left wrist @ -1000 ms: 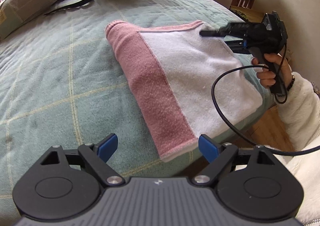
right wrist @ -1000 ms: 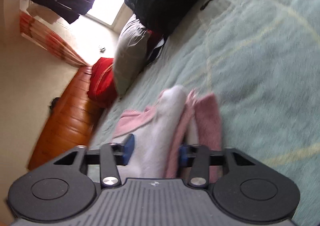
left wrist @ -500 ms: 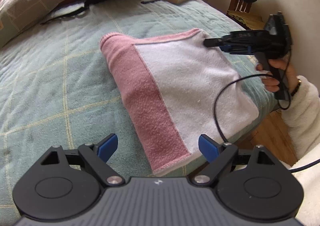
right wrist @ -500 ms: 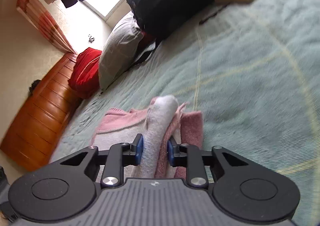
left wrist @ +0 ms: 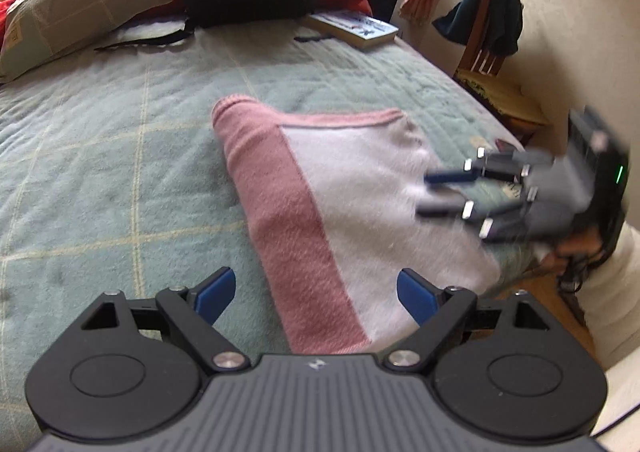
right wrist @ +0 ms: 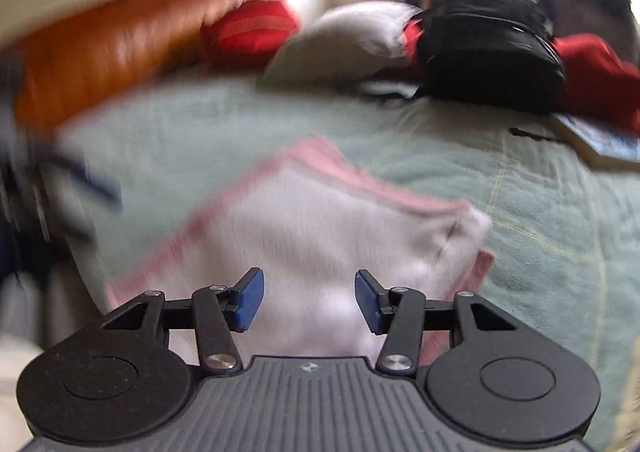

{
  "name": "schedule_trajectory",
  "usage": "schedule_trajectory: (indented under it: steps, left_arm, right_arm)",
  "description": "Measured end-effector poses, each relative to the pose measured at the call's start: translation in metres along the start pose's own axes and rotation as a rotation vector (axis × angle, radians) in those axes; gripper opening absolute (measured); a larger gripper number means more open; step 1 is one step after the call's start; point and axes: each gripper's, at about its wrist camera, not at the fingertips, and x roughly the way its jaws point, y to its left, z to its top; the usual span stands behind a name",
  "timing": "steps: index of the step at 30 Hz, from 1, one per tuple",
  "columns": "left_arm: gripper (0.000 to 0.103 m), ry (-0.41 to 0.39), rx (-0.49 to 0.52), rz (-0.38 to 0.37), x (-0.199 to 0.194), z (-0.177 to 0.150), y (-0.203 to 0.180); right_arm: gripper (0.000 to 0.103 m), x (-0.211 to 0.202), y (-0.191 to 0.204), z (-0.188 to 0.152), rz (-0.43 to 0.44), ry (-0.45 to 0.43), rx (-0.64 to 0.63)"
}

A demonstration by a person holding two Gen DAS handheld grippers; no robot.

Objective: Fold clothes

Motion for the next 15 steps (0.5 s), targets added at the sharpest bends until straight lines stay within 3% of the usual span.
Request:
schedule_trajectory:
  steps: [2,9,15]
  left_arm:
    - [0.089,-0.005,0.016,-0.028,0.007,0.011,-0.004]
    - [0.091,-0.038,0.087,-0.094,0.066,0.065,-0.02]
    - [0.09,-0.051,0.01,-0.151,0.126,0.079,0.009]
  right_arm:
    - [0.055,0.0,0.004,-0.017,-0.017,0.0,-0.061]
    - [0.057,-0.004,0.009,-0.031,-0.019,-0.045,-0.061]
    - [0.056,-0.007,-0.004,-0.035,0.029,-0.07,0.005]
